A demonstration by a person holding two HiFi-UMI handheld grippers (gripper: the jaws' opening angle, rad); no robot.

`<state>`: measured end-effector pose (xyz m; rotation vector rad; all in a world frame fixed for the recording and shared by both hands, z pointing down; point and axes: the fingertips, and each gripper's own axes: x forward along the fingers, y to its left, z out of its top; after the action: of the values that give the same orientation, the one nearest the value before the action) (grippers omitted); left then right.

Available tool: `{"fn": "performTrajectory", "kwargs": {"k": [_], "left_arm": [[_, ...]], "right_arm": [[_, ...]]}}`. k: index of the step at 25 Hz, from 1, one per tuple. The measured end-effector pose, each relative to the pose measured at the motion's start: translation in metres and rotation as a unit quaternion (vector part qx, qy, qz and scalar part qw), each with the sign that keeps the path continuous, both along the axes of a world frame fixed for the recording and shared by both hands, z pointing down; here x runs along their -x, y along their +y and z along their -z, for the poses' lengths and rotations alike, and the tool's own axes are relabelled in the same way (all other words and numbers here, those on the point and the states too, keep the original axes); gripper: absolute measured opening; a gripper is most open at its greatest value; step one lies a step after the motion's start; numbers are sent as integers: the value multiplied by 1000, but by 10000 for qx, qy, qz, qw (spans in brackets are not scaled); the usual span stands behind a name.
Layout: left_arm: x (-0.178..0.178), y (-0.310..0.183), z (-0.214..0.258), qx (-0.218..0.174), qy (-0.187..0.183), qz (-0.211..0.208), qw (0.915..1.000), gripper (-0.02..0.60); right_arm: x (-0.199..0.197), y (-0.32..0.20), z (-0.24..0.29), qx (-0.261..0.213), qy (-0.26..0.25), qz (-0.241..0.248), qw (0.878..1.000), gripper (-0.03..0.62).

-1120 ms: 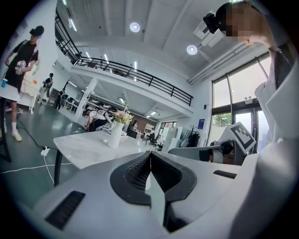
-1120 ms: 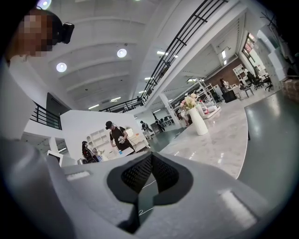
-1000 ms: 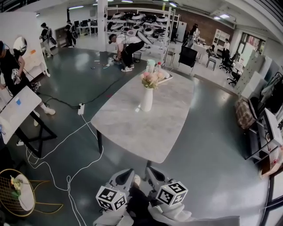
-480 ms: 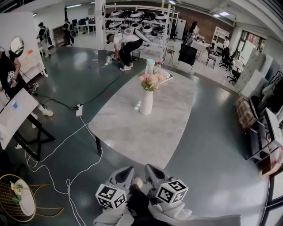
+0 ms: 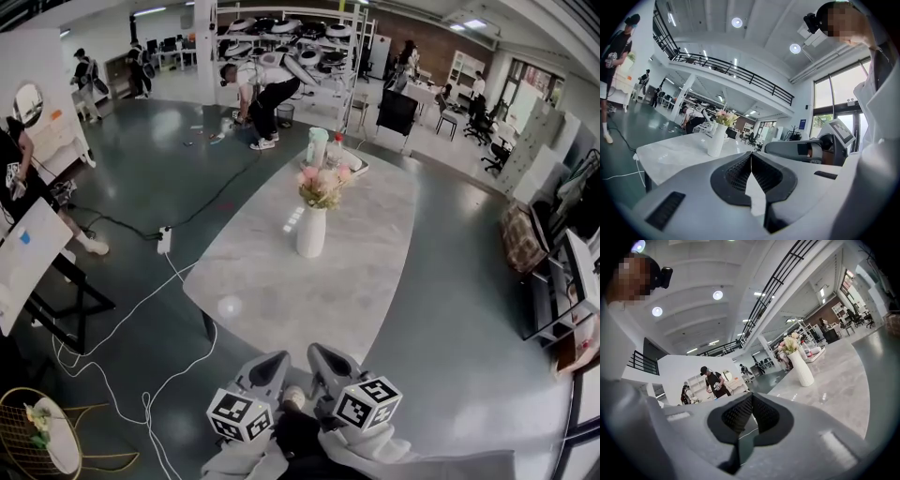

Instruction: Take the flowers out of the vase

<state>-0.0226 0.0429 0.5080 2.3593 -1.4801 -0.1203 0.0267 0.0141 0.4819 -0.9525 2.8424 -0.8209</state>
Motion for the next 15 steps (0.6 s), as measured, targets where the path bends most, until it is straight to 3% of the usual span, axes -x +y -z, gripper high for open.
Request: {"fn": "performTrajectory", "kwargs": {"k": [15], "left_arm": [[45, -88, 8, -6, -124, 67, 9999, 3]], "right_arm": [[43, -99, 7, -19, -83, 42, 10000, -2]]}}
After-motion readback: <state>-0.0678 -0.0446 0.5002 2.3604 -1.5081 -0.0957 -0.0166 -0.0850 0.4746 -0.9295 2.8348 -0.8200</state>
